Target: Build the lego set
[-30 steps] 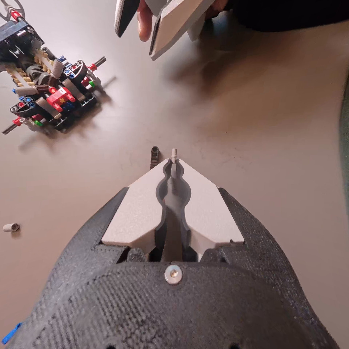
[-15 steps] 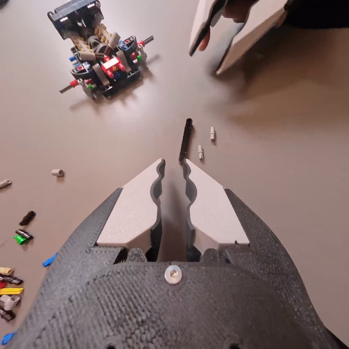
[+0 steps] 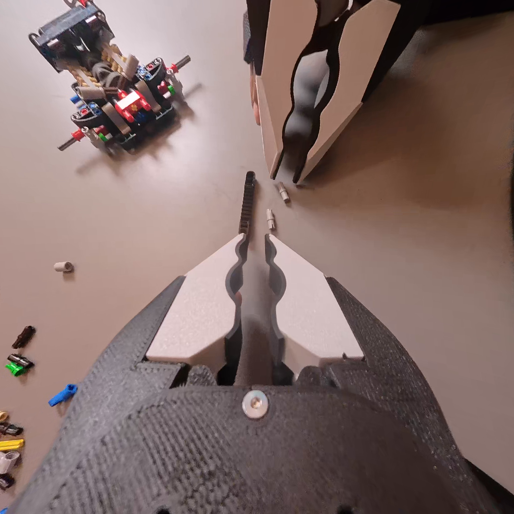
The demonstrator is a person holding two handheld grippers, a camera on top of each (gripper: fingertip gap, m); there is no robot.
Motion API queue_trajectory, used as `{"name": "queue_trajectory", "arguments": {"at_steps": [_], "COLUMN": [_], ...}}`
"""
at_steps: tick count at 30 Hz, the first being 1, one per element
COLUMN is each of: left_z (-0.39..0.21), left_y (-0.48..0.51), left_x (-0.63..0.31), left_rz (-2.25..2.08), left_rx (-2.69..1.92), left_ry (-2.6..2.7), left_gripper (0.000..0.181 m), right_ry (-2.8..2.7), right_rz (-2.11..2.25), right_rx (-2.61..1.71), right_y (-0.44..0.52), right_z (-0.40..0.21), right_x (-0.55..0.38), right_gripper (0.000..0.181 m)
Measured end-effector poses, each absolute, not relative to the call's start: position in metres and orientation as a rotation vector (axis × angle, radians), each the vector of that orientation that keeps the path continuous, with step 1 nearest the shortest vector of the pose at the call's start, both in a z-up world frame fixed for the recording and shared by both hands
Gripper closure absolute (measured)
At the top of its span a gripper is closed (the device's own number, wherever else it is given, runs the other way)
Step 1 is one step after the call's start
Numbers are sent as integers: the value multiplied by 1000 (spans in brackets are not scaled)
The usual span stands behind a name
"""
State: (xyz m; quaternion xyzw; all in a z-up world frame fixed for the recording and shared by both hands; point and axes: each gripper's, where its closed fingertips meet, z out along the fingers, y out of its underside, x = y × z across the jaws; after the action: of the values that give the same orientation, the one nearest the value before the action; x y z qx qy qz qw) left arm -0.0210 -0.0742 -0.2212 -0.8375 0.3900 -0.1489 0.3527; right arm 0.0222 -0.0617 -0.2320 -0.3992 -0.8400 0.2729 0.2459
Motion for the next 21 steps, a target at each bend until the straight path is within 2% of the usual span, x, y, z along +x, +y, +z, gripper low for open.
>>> {"name": "queue_trajectory", "arguments": {"at_steps": [7, 14, 21], "left_z": [-225, -218, -196], "left_y": [-76, -68, -63], "left_x": [-18, -10, 5], "left_rz": [-449, -525, -817], "left_rx": [-2156, -2110, -2059], "left_ry": [990, 898, 682], "left_gripper": [172, 170, 161], "right_ry": [-2361, -2310, -2095], "right_rz": [717, 771, 881], "right_rx": [-1052, -1076, -1001], "right_y": [-65, -65, -61], "right_z": [-235, -231, -196], "right_x": [16, 16, 10], "right_gripper": [177, 178, 178]}}
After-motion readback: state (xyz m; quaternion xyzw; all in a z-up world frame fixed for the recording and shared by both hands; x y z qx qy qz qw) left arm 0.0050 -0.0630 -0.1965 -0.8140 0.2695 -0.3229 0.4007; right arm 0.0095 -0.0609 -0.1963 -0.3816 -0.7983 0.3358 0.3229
